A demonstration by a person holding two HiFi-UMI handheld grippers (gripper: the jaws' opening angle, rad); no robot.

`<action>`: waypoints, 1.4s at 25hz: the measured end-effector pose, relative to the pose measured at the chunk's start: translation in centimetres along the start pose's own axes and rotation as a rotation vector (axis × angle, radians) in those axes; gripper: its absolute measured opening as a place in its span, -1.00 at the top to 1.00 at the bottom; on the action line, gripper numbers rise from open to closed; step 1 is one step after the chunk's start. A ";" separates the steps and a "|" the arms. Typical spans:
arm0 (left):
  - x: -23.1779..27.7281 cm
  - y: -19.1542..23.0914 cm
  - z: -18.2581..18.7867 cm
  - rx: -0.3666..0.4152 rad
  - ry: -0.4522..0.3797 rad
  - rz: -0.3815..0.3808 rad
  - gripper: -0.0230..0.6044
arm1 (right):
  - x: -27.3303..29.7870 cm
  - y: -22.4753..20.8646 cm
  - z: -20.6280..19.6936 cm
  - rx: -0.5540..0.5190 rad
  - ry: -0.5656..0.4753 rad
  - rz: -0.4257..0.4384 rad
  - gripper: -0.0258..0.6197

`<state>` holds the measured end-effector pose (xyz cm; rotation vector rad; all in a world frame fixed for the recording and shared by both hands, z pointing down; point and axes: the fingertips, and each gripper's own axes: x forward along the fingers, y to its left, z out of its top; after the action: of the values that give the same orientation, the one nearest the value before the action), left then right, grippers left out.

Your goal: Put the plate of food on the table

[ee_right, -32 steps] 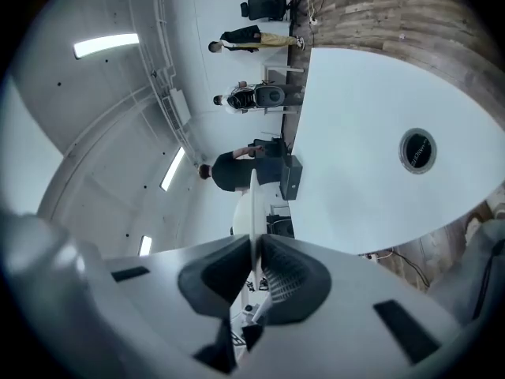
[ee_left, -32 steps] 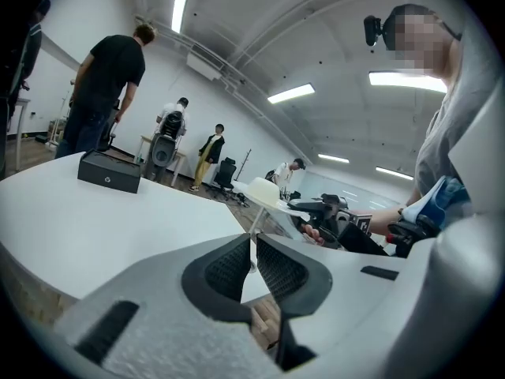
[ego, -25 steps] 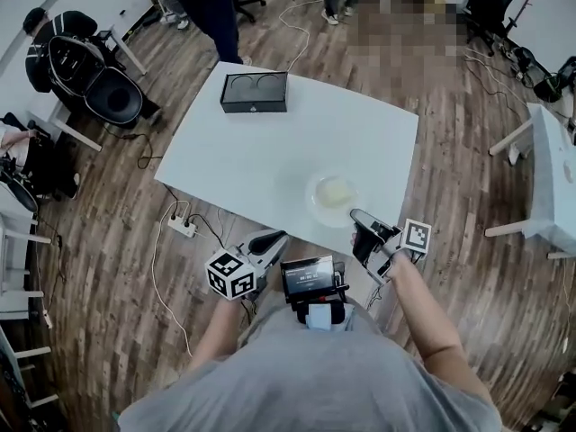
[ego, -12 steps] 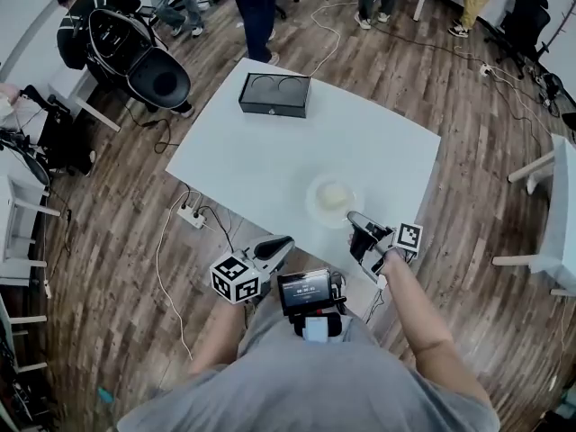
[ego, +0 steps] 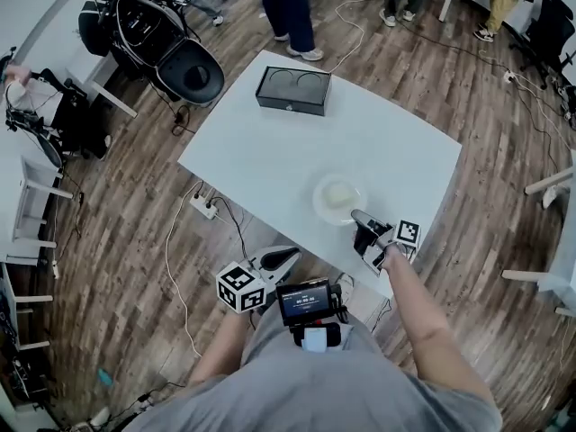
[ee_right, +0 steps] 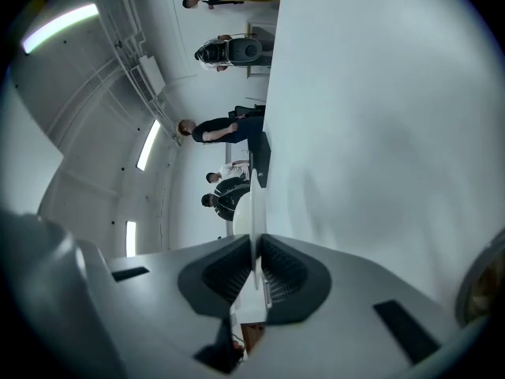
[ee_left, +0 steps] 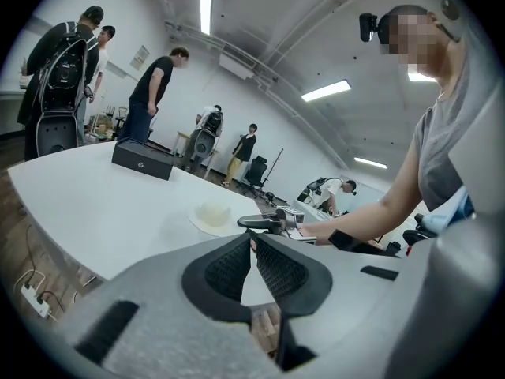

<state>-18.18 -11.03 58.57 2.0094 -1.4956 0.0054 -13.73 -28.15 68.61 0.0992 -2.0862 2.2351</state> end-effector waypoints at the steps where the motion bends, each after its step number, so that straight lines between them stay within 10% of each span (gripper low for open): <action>1: -0.1 0.0 -0.3 -0.004 0.001 0.005 0.83 | 0.2 -0.4 0.0 0.000 0.007 -0.005 0.77; 35: 1.3 0.7 -1.5 -0.025 0.026 0.003 0.83 | 2.8 -7.0 1.0 0.144 -0.066 -0.248 0.76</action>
<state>-17.77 -11.50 60.54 1.9798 -1.4755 0.0135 -15.82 -28.65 75.88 0.4217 -1.8226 2.2528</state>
